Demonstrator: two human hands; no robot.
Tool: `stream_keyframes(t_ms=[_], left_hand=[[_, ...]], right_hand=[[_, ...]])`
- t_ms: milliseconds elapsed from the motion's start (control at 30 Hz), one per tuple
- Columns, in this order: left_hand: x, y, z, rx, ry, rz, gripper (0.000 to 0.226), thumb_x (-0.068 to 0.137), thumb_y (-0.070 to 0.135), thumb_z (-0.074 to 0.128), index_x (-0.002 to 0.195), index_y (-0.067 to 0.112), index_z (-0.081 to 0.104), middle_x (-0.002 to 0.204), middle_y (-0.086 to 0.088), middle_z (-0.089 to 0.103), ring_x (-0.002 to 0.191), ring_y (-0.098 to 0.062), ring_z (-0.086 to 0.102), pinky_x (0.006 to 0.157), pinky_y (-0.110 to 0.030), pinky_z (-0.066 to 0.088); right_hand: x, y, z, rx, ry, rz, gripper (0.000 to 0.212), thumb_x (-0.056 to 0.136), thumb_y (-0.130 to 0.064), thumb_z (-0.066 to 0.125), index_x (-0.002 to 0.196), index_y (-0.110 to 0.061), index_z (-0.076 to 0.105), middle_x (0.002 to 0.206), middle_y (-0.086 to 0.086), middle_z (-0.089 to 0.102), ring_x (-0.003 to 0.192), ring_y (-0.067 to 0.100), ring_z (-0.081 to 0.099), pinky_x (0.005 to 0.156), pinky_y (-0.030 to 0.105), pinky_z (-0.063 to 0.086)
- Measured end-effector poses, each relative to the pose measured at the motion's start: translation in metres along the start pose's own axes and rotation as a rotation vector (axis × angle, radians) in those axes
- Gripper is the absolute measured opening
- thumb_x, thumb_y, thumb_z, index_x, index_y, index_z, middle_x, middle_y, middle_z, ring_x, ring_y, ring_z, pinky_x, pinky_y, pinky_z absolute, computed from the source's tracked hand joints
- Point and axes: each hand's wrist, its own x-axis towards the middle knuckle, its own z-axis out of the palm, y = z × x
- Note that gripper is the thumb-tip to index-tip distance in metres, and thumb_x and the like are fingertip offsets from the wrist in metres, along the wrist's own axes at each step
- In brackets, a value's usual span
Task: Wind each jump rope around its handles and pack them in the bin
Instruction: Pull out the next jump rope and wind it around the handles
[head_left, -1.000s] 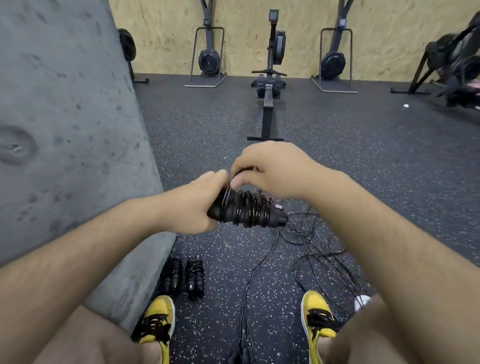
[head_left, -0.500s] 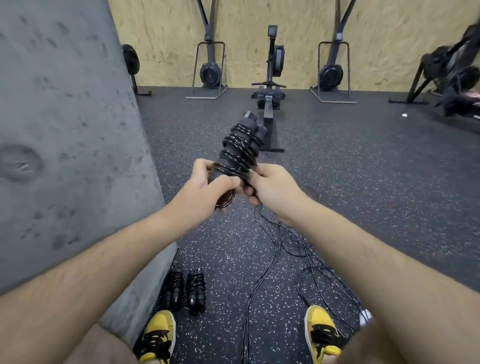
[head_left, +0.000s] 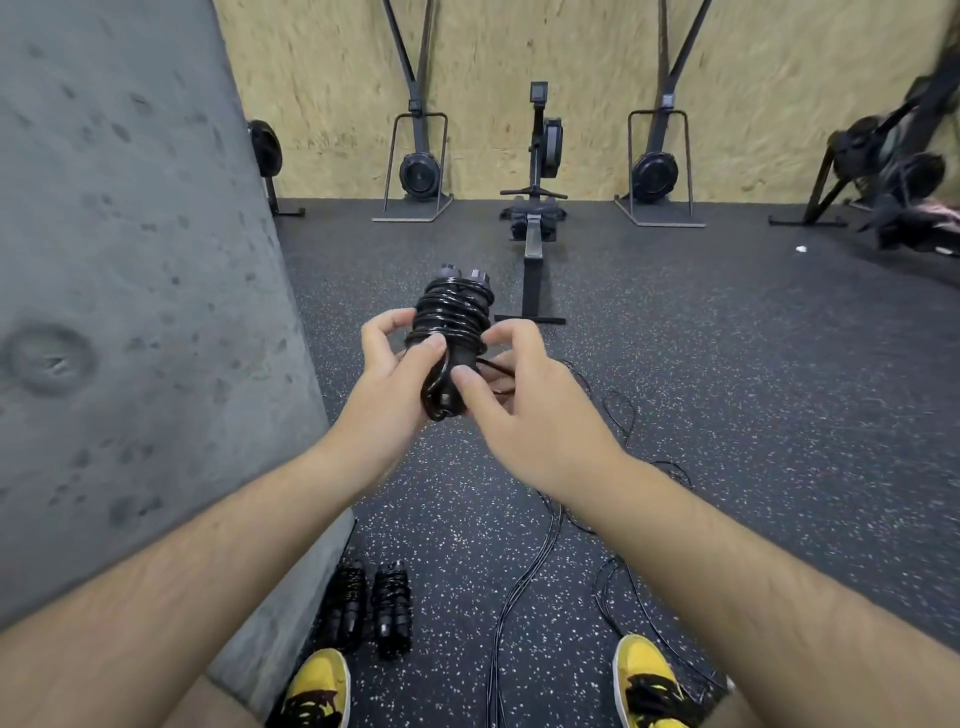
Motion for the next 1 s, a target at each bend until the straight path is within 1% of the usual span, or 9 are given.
stream_keyframes(t_ms=[133,200,267,367,500,600,700,833,1000], left_hand=[[-0.001,0.009,-0.004,-0.118,-0.129,0.004,0.040,0.107,0.014,0.042,0.140,0.037,0.040,0.123,-0.015,0.068,0.095,-0.027,0.069,0.069,-0.039,0.059],[-0.003,0.011,-0.007,-0.135,-0.193,0.002,0.040,0.107,0.013,0.039,0.140,0.034,0.046,0.128,-0.010,0.067,0.095,-0.026,0.069,0.068,-0.038,0.058],[-0.004,0.012,-0.009,-0.150,-0.233,-0.012,0.037,0.106,0.013,0.036,0.137,0.025,0.053,0.132,-0.008,0.065,0.098,-0.028,0.069,0.070,-0.037,0.059],[-0.005,0.012,-0.012,-0.196,-0.279,-0.046,0.037,0.104,0.012,0.037,0.135,0.021,0.057,0.135,-0.013,0.064,0.102,-0.032,0.068,0.074,-0.040,0.059],[-0.006,0.012,-0.010,-0.260,-0.364,-0.107,0.041,0.100,0.010,0.041,0.138,0.018,0.055,0.131,-0.015,0.066,0.096,-0.035,0.069,0.073,-0.045,0.058],[-0.008,0.008,-0.005,-0.286,-0.424,-0.104,0.044,0.089,0.008,0.054,0.131,0.021,0.062,0.127,-0.013,0.065,0.094,-0.034,0.067,0.070,-0.043,0.059],[-0.009,0.009,0.002,-0.320,-0.421,-0.088,0.046,0.088,0.008,0.052,0.131,0.020,0.059,0.125,-0.009,0.067,0.090,-0.032,0.068,0.066,-0.040,0.057],[-0.007,0.016,0.001,-0.319,-0.396,-0.054,0.044,0.094,0.008,0.051,0.136,0.020,0.057,0.133,-0.016,0.061,0.095,-0.028,0.067,0.067,-0.039,0.058],[-0.009,0.019,0.003,-0.314,-0.366,-0.022,0.038,0.095,0.011,0.049,0.130,0.021,0.061,0.130,-0.011,0.064,0.096,-0.028,0.067,0.074,-0.044,0.060]], right_hand=[[0.004,0.002,-0.014,-0.231,-0.108,-0.246,0.018,0.099,-0.039,0.056,0.114,-0.031,0.051,0.085,-0.011,0.064,0.071,0.005,0.057,0.068,0.030,0.047],[0.005,0.007,-0.020,-0.204,-0.117,-0.319,0.019,0.099,-0.027,0.059,0.119,-0.028,0.057,0.081,-0.017,0.062,0.069,0.002,0.054,0.066,0.022,0.041],[0.006,0.012,-0.026,-0.076,-0.157,-0.274,0.030,0.097,-0.016,0.063,0.125,-0.025,0.057,0.084,-0.017,0.064,0.069,0.003,0.055,0.069,0.017,0.043],[0.007,0.019,-0.031,0.007,-0.210,-0.241,0.032,0.096,-0.013,0.062,0.126,-0.024,0.055,0.099,-0.004,0.071,0.084,0.010,0.067,0.079,0.035,0.055],[0.009,0.016,-0.038,-0.002,-0.129,-0.319,0.015,0.095,-0.011,0.066,0.109,-0.014,0.064,0.082,-0.006,0.071,0.075,0.012,0.070,0.071,0.039,0.055],[0.009,0.008,-0.042,-0.049,0.008,-0.463,0.012,0.085,-0.015,0.079,0.093,-0.012,0.072,0.080,-0.005,0.063,0.070,0.013,0.060,0.065,0.027,0.049],[0.009,0.003,-0.039,-0.008,0.069,-0.535,0.015,0.085,-0.010,0.078,0.099,-0.006,0.074,0.096,0.001,0.061,0.076,0.017,0.058,0.069,0.027,0.049],[0.004,-0.002,-0.034,0.204,0.078,-0.402,0.036,0.085,-0.004,0.076,0.120,-0.013,0.071,0.095,0.002,0.071,0.081,0.023,0.065,0.076,0.040,0.055],[0.010,0.004,-0.040,-0.037,0.136,-0.513,0.009,0.088,-0.006,0.075,0.096,-0.005,0.079,0.083,0.004,0.071,0.079,0.018,0.066,0.071,0.036,0.053]])
